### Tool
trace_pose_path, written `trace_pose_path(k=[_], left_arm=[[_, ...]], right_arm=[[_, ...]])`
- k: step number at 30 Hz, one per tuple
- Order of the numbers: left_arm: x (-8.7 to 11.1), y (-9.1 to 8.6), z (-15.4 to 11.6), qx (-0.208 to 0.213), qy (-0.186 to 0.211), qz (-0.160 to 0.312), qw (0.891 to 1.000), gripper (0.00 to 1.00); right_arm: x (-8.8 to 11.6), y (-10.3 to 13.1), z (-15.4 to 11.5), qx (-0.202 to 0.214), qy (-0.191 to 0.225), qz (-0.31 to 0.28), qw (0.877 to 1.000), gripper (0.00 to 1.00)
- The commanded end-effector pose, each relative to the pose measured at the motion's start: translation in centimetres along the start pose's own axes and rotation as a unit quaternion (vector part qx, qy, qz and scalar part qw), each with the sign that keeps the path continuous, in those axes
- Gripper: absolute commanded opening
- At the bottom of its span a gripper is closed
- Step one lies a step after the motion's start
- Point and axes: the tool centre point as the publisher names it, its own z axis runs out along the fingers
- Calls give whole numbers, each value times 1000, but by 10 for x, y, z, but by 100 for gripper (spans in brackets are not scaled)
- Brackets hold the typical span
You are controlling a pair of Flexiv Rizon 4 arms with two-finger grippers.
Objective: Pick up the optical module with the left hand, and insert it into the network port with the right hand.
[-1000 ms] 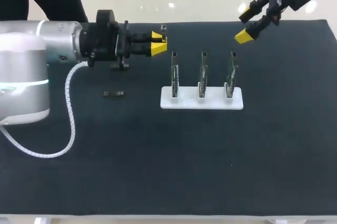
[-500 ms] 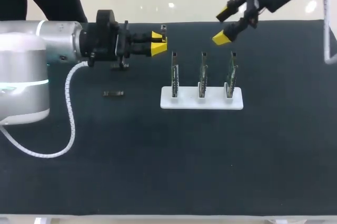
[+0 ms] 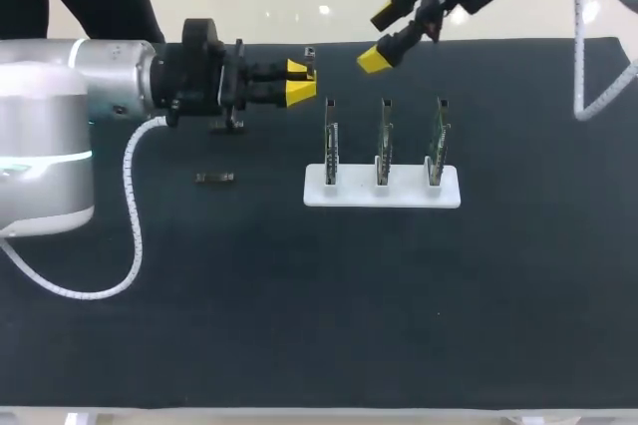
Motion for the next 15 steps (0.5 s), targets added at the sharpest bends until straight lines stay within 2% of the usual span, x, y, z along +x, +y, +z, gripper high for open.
trace_pose_path(k=[1, 2, 15], left_arm=[[0, 0, 1, -2, 0, 1, 1000, 0], [0, 0, 1, -2, 0, 1, 1000, 0], [0, 0, 1, -2, 0, 1, 1000, 0]], right_arm=[[-8, 3, 8, -5, 9, 18, 1000, 100], [-10, 3, 9, -16, 27, 28, 999, 100], [-10, 3, 9, -16, 27, 28, 999, 100]])
